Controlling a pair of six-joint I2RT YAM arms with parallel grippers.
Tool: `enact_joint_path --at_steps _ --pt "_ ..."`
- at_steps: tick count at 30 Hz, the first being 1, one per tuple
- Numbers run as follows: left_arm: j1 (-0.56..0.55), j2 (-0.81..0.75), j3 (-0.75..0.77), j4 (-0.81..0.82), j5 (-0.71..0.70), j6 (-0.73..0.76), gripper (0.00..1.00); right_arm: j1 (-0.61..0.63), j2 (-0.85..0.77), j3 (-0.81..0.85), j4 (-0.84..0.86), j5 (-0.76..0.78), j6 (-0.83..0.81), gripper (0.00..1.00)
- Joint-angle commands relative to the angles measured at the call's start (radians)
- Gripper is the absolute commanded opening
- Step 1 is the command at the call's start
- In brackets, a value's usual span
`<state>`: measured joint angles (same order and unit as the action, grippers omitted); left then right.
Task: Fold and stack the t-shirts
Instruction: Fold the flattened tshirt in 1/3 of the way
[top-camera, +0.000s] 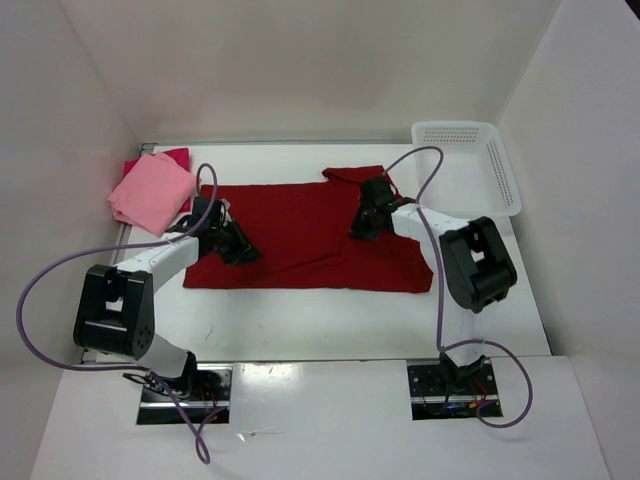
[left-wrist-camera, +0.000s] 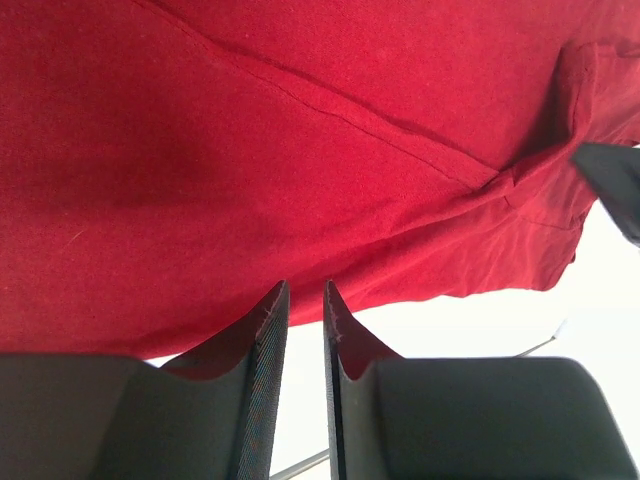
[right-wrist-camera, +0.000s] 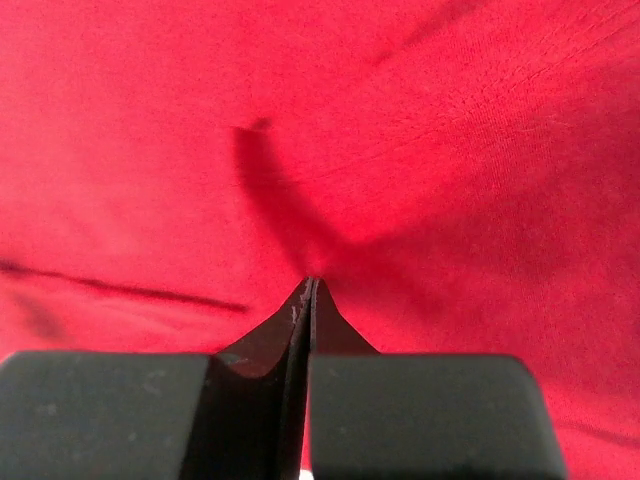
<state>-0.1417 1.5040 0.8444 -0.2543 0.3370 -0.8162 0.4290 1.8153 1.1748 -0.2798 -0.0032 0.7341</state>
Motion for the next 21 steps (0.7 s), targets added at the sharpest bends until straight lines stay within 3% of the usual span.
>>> enact_joint_path --at_steps 1,9,11,15,16,19,21 --pt "-0.002 0.013 0.012 0.023 0.031 0.014 0.27 -0.003 0.067 0.078 0.033 -0.033 -0.016 0.00" --pt "0.091 0.090 -0.036 0.033 0.066 0.014 0.27 -0.003 0.245 0.239 0.019 -0.095 -0.036 0.00" --pt "0.151 0.111 -0.056 0.023 0.079 0.014 0.22 -0.003 0.245 0.240 0.019 -0.078 -0.027 0.06" --pt "0.234 0.082 -0.129 0.023 0.097 0.014 0.20 -0.003 0.059 0.134 0.041 -0.052 -0.041 0.30" --pt "0.246 0.072 -0.142 0.010 0.097 0.014 0.20 -0.003 0.018 0.100 0.041 -0.020 -0.041 0.41" --pt "0.255 -0.003 -0.142 -0.037 0.073 0.014 0.20 -0.003 -0.132 -0.007 0.030 -0.027 -0.027 0.49" --pt "0.255 -0.110 -0.142 -0.057 0.063 0.023 0.20 -0.003 -0.216 -0.073 0.054 -0.049 0.010 0.46"
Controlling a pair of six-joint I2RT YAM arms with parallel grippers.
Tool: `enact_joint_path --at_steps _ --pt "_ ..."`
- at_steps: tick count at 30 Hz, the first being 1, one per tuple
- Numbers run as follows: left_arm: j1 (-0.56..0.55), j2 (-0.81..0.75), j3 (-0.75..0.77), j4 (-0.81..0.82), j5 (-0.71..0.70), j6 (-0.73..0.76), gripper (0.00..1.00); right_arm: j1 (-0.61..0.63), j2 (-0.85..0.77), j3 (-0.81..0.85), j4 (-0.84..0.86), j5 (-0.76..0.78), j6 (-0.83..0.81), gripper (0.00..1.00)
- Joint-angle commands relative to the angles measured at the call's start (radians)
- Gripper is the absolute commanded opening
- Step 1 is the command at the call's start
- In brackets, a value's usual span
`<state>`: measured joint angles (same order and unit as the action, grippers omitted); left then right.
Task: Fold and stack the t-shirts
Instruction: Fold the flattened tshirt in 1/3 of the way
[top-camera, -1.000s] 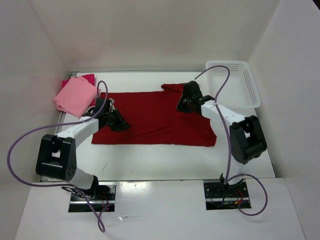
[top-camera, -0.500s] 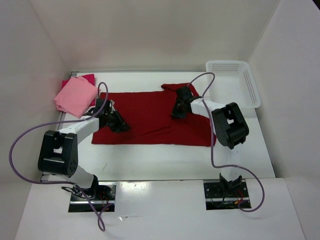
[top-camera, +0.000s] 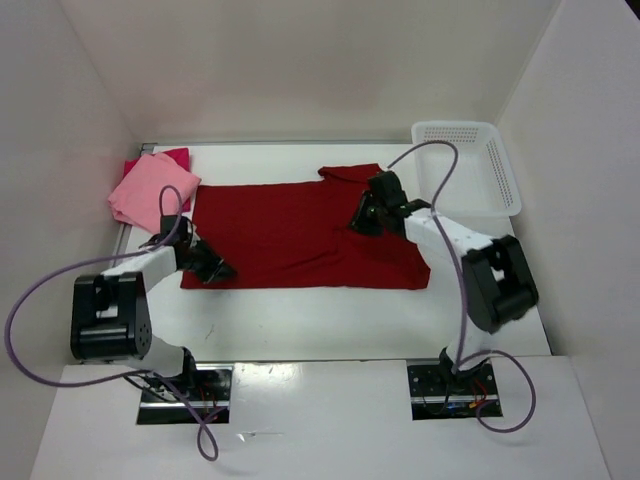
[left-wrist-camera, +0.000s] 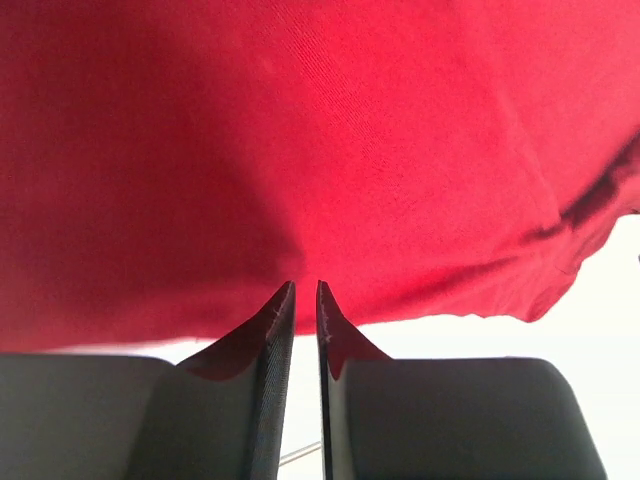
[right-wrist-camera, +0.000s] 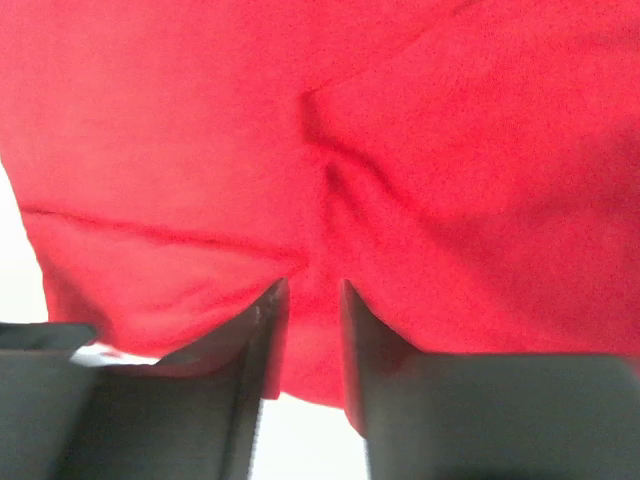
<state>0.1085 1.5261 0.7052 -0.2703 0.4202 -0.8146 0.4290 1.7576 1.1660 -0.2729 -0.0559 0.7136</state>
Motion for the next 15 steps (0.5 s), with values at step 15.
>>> enact_joint_path --at_steps 15 --pt "-0.280 0.118 0.146 0.029 -0.116 -0.023 0.09 0.108 -0.046 -0.210 0.060 0.013 0.043 0.00"
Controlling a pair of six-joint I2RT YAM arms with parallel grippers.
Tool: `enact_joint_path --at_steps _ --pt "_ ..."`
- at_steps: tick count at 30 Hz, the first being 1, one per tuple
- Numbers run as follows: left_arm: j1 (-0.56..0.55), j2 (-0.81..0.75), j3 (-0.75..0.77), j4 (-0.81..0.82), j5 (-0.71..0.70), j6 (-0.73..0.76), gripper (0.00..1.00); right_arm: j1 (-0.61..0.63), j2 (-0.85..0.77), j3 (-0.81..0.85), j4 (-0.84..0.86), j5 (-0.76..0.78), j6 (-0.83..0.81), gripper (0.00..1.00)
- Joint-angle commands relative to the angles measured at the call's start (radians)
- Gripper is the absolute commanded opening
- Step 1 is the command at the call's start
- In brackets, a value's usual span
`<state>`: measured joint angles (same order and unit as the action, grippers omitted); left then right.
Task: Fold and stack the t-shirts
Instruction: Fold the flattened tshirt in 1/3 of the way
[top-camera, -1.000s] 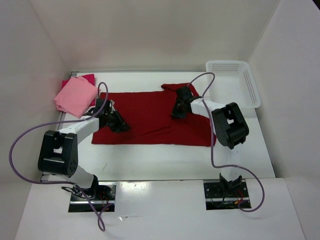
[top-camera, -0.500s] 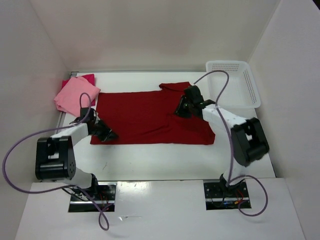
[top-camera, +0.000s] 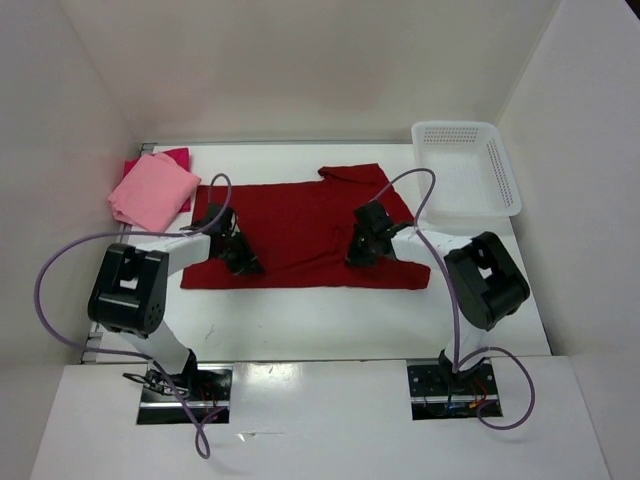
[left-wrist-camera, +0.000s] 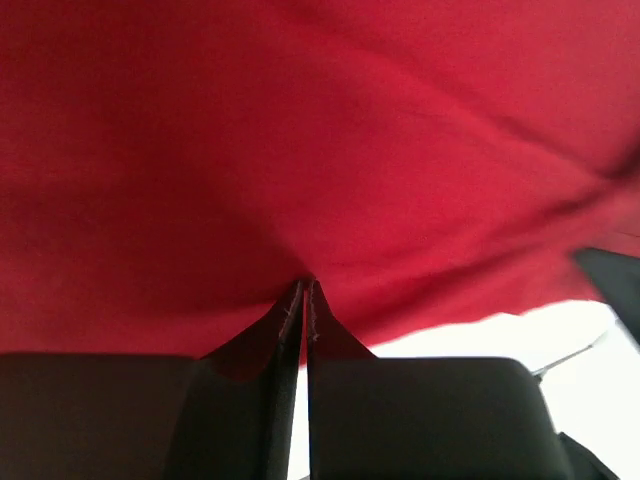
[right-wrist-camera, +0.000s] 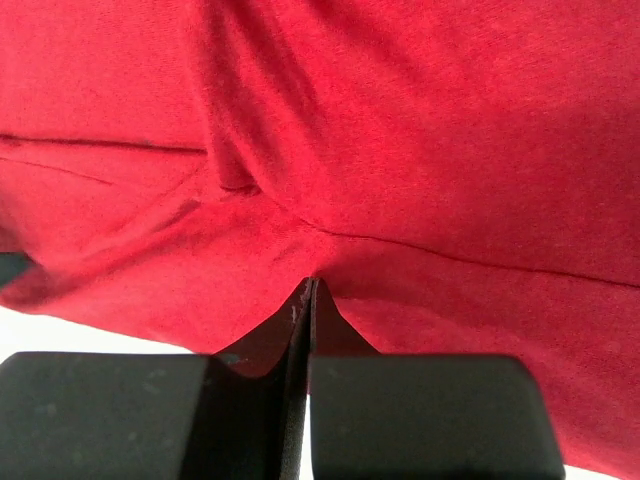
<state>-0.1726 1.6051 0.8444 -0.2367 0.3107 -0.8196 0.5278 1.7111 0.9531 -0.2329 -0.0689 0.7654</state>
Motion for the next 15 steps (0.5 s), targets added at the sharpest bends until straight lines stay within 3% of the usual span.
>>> enact_joint_path --at_steps 1,6,11,13,15 --pt "0.001 0.039 -0.013 -0.004 0.005 -0.018 0.09 0.009 0.001 -0.008 0.009 0.035 -0.009 0.00" --pt "0.025 -0.019 -0.139 -0.052 0.048 -0.042 0.08 0.087 -0.042 -0.135 -0.023 0.063 0.070 0.00" --pt "0.025 -0.221 -0.299 -0.124 0.086 -0.064 0.13 0.194 -0.180 -0.308 -0.003 0.015 0.202 0.00" --pt "0.025 -0.293 -0.324 -0.160 0.102 -0.073 0.17 0.204 -0.240 -0.367 -0.017 0.001 0.241 0.00" --pt "0.036 -0.347 -0.324 -0.173 0.111 -0.073 0.28 0.204 -0.333 -0.378 -0.039 0.007 0.241 0.01"
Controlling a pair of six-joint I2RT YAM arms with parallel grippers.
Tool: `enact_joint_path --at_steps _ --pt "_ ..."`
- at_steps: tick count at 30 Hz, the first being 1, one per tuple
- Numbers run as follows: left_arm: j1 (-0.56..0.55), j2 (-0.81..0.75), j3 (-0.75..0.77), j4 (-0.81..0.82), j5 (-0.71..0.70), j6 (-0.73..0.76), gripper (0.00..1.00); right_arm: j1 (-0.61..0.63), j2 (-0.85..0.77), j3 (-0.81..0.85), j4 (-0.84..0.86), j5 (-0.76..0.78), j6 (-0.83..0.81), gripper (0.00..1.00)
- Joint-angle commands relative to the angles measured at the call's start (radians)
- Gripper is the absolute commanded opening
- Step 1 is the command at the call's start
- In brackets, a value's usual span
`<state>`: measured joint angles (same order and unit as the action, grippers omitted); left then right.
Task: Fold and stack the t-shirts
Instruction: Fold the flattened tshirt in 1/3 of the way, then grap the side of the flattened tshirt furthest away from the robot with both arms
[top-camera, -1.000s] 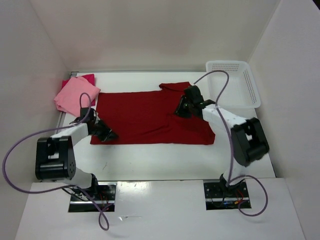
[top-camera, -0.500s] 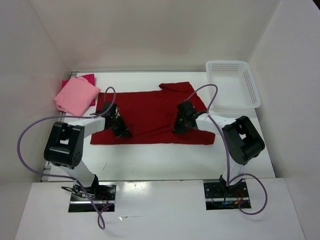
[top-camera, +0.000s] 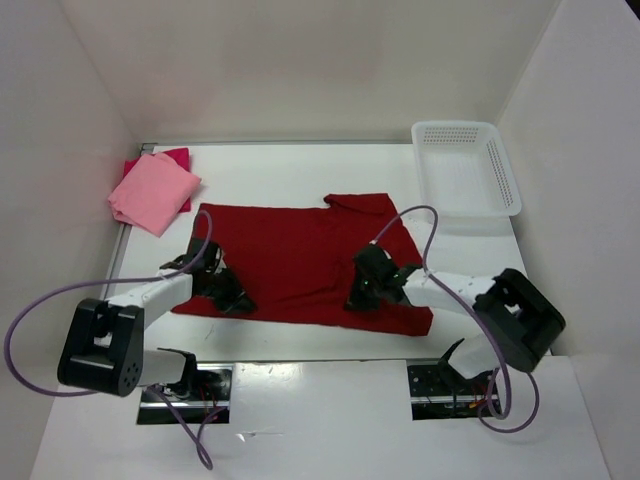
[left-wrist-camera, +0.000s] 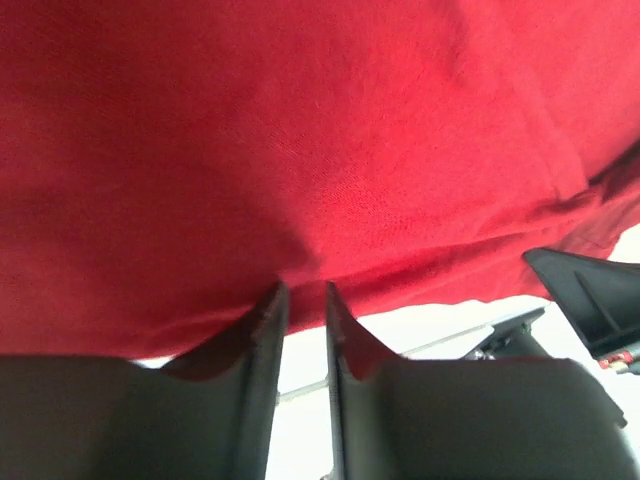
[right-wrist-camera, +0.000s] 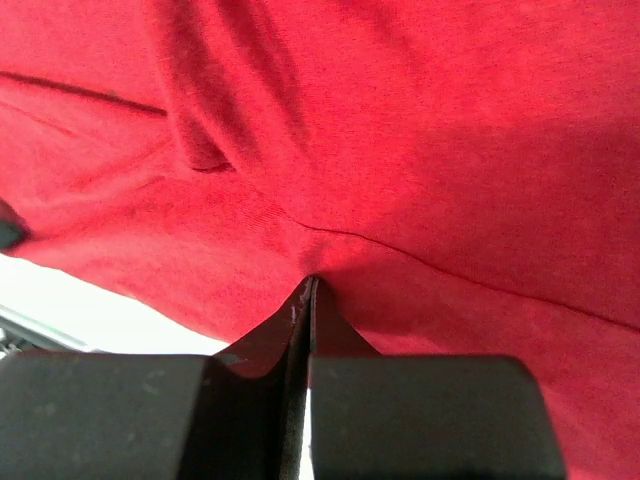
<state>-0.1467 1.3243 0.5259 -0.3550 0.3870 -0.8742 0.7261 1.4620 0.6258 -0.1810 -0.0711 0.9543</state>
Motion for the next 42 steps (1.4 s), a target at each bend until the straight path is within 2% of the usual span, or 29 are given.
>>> enact_joint_path --at_steps 1,4,6,7,9,10,13,14,21,24,27,30,36,42 --pt "0.010 -0.076 0.017 -0.064 0.035 -0.019 0.31 0.006 -0.109 -0.029 -0.106 0.020 0.052 0.03" --pt "0.010 -0.094 0.178 -0.085 0.006 -0.009 0.36 -0.036 -0.143 0.099 -0.164 0.030 -0.006 0.11" --pt "0.022 -0.079 0.273 -0.085 -0.064 0.017 0.38 -0.085 -0.134 0.165 -0.173 0.016 -0.069 0.13" --pt "0.032 -0.062 0.361 -0.076 -0.088 0.026 0.38 -0.108 -0.134 0.205 -0.173 -0.017 -0.086 0.13" --pt "0.087 0.012 0.425 -0.006 -0.123 0.046 0.38 -0.180 -0.124 0.230 -0.129 -0.056 -0.126 0.13" --pt "0.105 0.047 0.454 0.014 -0.134 0.046 0.38 -0.192 -0.097 0.264 -0.129 -0.065 -0.141 0.09" --pt "0.165 0.218 0.592 0.059 -0.204 0.046 0.38 -0.218 -0.059 0.328 -0.140 -0.078 -0.198 0.09" --pt "0.183 0.315 0.677 0.048 -0.235 0.063 0.38 -0.229 -0.058 0.339 -0.140 -0.090 -0.216 0.09" --pt "0.225 0.657 0.977 -0.054 -0.492 0.150 0.38 -0.257 -0.077 0.327 -0.104 -0.139 -0.226 0.11" --pt "0.234 0.717 1.028 -0.064 -0.530 0.178 0.39 -0.257 -0.091 0.299 -0.081 -0.167 -0.226 0.12" --pt "0.243 0.736 1.028 -0.041 -0.563 0.188 0.47 -0.266 -0.100 0.270 -0.063 -0.177 -0.226 0.12" --pt "0.243 0.757 1.054 -0.050 -0.589 0.208 0.50 -0.266 -0.100 0.249 -0.063 -0.197 -0.226 0.12" --pt "0.253 0.820 1.103 -0.068 -0.665 0.257 0.50 -0.266 -0.109 0.239 -0.054 -0.197 -0.235 0.12" --pt "0.253 0.854 1.122 -0.059 -0.655 0.285 0.50 -0.266 -0.091 0.239 -0.054 -0.206 -0.244 0.12"
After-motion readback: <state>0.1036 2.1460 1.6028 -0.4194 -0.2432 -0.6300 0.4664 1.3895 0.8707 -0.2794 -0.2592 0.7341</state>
